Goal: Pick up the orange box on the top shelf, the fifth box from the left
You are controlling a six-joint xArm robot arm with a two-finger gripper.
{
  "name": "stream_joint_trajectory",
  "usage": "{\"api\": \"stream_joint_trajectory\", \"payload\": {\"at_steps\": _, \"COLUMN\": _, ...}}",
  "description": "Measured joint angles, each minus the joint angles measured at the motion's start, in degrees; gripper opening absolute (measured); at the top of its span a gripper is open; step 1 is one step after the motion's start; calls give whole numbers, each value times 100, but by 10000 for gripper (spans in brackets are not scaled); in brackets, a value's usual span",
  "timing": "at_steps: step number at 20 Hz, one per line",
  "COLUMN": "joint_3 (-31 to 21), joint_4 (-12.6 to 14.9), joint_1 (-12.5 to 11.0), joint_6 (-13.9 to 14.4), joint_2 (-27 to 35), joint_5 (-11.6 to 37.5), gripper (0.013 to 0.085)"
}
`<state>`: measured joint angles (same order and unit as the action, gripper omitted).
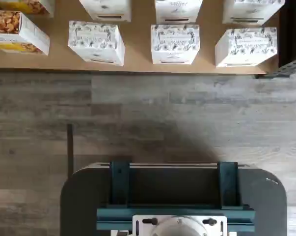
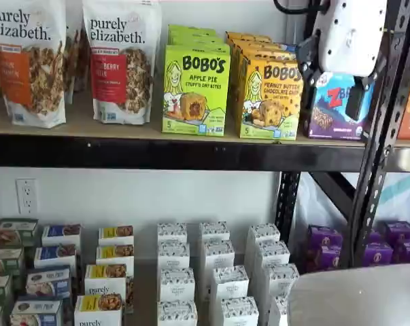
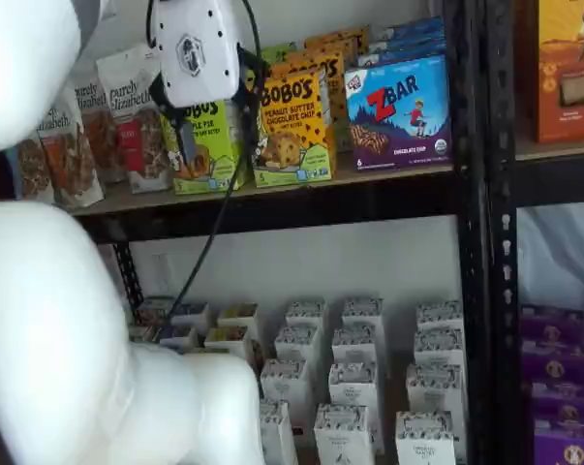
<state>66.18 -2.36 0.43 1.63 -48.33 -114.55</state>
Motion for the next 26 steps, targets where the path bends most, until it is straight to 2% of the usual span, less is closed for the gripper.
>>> {"api": "stream_joint_trajectory", "payload": {"at_steps": 1, "joint_3": -18, "joint_4": 90, "joint_1": 80, "joint_6": 45, "joint_2": -19, "joint_5": 35, "gripper": 850}}
{"api": "stream_joint_trajectory", "payload": {"at_steps": 2, "joint_3": -68, "joint_4": 308, "joint_1": 285, "joint_6": 146, "joint_2": -75, "joint_5": 127, "gripper": 850}}
{"api": "stream_joint_trajectory", "payload": {"at_steps": 5, "joint_3": -94, "joint_4": 458, "joint_1": 410, "joint_6": 226, "joint_2": -103, "joint_5": 187, "gripper": 850}}
{"api": "stream_joint_trajectory", "payload": {"at_steps": 16, "joint_3": -98, "joint_4": 413, "joint_1": 490, "joint_6": 337, "joint_2": 61, "joint_5": 425, "gripper": 850}}
{"api": "stream_joint_trajectory", "payload": {"at_steps": 20, "joint_3": -20, "joint_4": 367, "joint_1": 609, "joint_6": 478, "joint_2": 321, "joint_5": 690, "gripper": 850}}
{"api": "stream_joint_trajectory", "payload": {"at_steps": 26, "joint_3": 169, "joint_4": 453, "joint_1": 782, "joint_6": 657, "joint_2": 835, "joint_5": 1296, "gripper": 850}}
